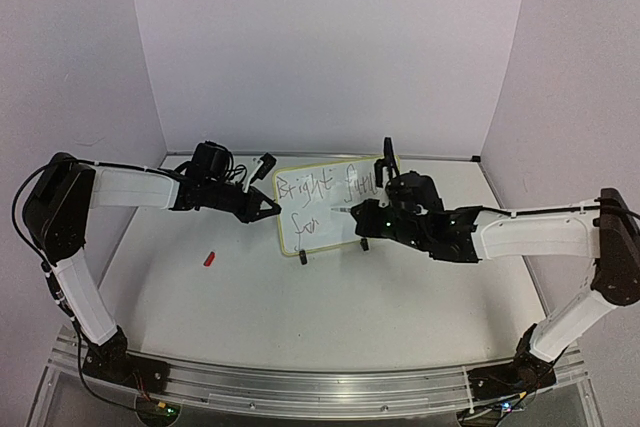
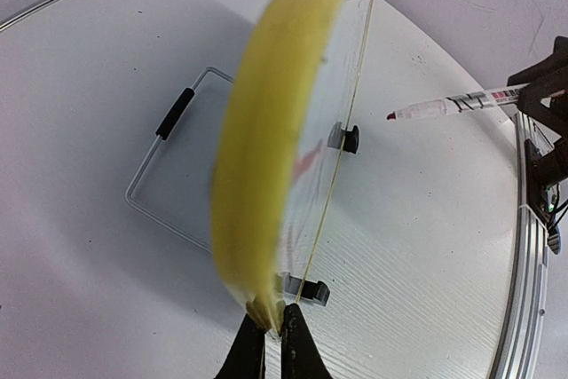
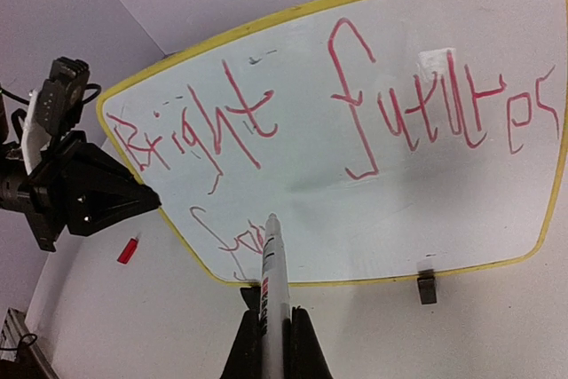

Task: Write a sentence on the whiteboard

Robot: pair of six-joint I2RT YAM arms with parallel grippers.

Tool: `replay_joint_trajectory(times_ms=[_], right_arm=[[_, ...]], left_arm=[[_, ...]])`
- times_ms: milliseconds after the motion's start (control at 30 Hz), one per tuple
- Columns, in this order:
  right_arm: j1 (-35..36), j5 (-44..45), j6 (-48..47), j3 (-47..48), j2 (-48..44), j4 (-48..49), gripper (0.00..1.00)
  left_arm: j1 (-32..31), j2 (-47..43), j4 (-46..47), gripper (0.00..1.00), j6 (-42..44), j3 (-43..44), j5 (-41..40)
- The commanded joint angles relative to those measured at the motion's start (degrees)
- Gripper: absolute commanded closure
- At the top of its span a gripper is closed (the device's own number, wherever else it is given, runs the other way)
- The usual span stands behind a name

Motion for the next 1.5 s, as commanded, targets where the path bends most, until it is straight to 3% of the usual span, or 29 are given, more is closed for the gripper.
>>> replay_joint_trajectory(times_ms=[0,1100,1467], right_arm=[[-3.2,-2.8,0.1,-1.5,0.4,0.3,1.00],[-5.2,-5.7,-1.4,2.4,5.6,1.2,1.00],[-5.2,-6.5,0.4,-1.0,6.7,0.0,1.00]], left_arm=[[0.5,-0.8,-2.6,1.00,2.0,0.9,-5.1],[0.4,-0.3,-2.5,1.00,2.1,1.2,-5.1],[0.5,-0.1,-2.4,1.00,2.2,1.3,-5.0]])
